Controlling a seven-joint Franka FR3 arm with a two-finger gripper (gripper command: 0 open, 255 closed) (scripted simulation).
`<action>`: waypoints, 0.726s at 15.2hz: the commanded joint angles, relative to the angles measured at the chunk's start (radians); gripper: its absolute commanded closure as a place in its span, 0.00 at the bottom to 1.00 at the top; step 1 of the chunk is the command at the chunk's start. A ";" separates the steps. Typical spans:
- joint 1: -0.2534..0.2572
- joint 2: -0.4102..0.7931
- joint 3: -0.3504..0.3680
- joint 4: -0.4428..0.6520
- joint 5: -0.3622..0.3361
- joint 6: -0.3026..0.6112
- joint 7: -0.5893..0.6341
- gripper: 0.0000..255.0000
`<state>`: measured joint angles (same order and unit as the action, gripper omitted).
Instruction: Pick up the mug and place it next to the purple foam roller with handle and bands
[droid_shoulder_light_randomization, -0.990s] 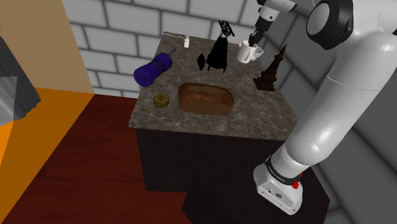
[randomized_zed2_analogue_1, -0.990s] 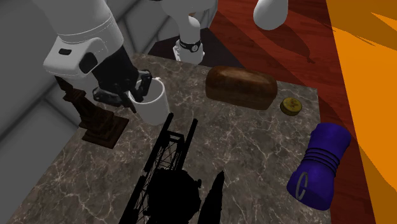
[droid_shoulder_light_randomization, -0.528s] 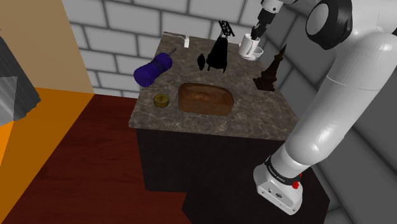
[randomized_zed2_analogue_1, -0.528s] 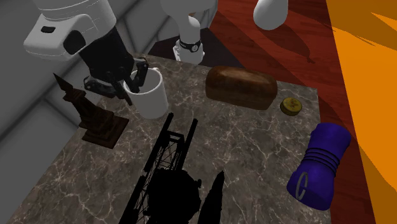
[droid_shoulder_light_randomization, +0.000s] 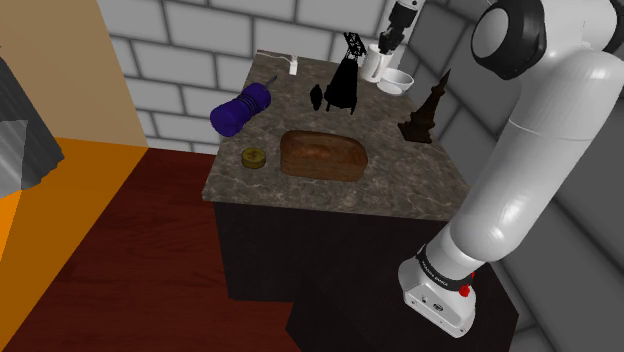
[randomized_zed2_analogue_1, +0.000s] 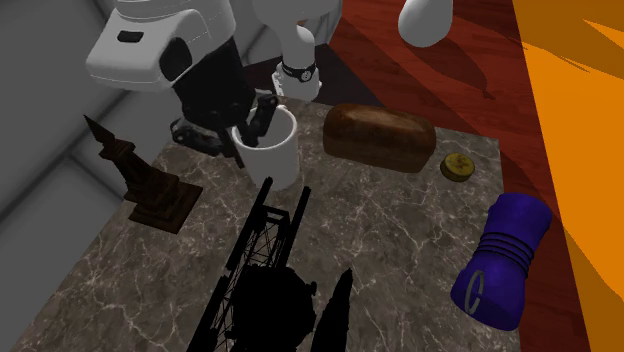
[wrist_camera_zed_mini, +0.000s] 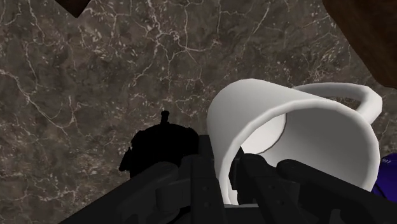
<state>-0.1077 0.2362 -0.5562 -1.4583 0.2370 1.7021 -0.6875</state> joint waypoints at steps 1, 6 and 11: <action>0.031 -0.001 0.016 -0.004 -0.006 0.010 0.047 1.00; 0.084 0.048 0.053 0.063 0.004 0.002 0.146 1.00; 0.126 0.127 0.088 0.174 0.023 -0.023 0.238 1.00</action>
<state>0.0124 0.3357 -0.4768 -1.3247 0.2523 1.6908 -0.4707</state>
